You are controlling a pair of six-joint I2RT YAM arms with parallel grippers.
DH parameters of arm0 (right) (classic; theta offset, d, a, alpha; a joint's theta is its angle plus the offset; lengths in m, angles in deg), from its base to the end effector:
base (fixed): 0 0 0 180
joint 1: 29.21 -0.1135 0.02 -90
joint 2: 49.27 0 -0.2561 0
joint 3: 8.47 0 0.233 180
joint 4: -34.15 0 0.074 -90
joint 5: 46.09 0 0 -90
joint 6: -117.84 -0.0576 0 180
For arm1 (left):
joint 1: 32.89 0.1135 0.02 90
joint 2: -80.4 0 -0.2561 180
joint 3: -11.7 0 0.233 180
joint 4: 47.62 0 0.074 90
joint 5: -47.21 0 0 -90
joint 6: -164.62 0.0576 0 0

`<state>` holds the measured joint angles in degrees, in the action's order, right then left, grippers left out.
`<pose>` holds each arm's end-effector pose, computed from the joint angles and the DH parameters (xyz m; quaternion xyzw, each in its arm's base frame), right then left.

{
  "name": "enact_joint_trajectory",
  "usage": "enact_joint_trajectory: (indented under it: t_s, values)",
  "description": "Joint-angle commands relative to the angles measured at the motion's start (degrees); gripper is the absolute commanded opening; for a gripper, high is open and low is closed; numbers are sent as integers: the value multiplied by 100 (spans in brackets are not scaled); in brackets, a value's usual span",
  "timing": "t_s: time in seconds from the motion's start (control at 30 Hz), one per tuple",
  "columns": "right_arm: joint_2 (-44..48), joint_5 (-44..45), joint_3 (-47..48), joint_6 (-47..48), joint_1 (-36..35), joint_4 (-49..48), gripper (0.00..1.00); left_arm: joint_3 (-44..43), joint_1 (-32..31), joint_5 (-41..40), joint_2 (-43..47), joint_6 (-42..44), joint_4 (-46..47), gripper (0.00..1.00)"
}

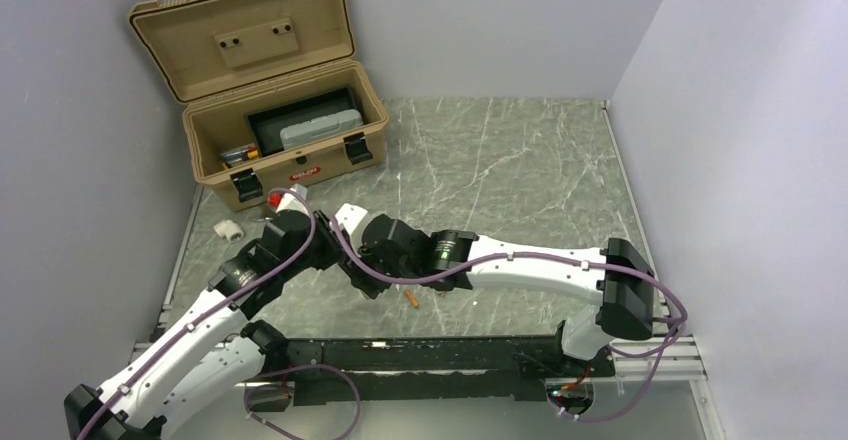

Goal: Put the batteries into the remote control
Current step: Load the battery into the remote control.

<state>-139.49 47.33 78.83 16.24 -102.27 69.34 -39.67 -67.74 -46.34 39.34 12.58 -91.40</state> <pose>0.1073 0.3406 0.2766 -0.4481 0.7793 0.2746 0.3414 0.1381 -0.0918 0.2509 -0.2212 0.8522 -0.3361 0.3344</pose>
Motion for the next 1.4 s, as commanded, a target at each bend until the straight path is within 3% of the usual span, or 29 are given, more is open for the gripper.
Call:
enact_joint_trajectory:
  t_s: [0.0,0.3,0.63,0.8,0.97,1.1,1.13,1.23,1.37]
  values:
    - [430,148,204,4,-17,-80,54,300,-8,206,286,-142,472,0]
    - [1600,650,-492,-154,1,-646,64,873,-13,480,830,21,911,0]
    - [2778,-874,-1725,234,196,-1252,47,2743,-4,1917,2286,-148,4774,0]
    - [3296,-1429,-2253,518,295,-1596,37,2999,-4,2376,2297,-300,5823,0]
    - [3687,-1876,-2534,793,331,-1765,39,3269,-4,2805,1802,-631,7345,0]
    - [3865,-1805,-2661,561,414,-1934,51,3319,-1,2926,1482,-777,8200,0]
    - [3942,-1860,-2727,532,437,-1985,49,3319,-4,2914,1440,-807,8245,0]
    - [4190,-2246,-2955,664,451,-2393,29,3258,-4,2923,1358,-865,8300,0]
    - [4177,-3169,-2858,1515,459,-2258,20,3023,-4,3116,1250,-968,8144,0]
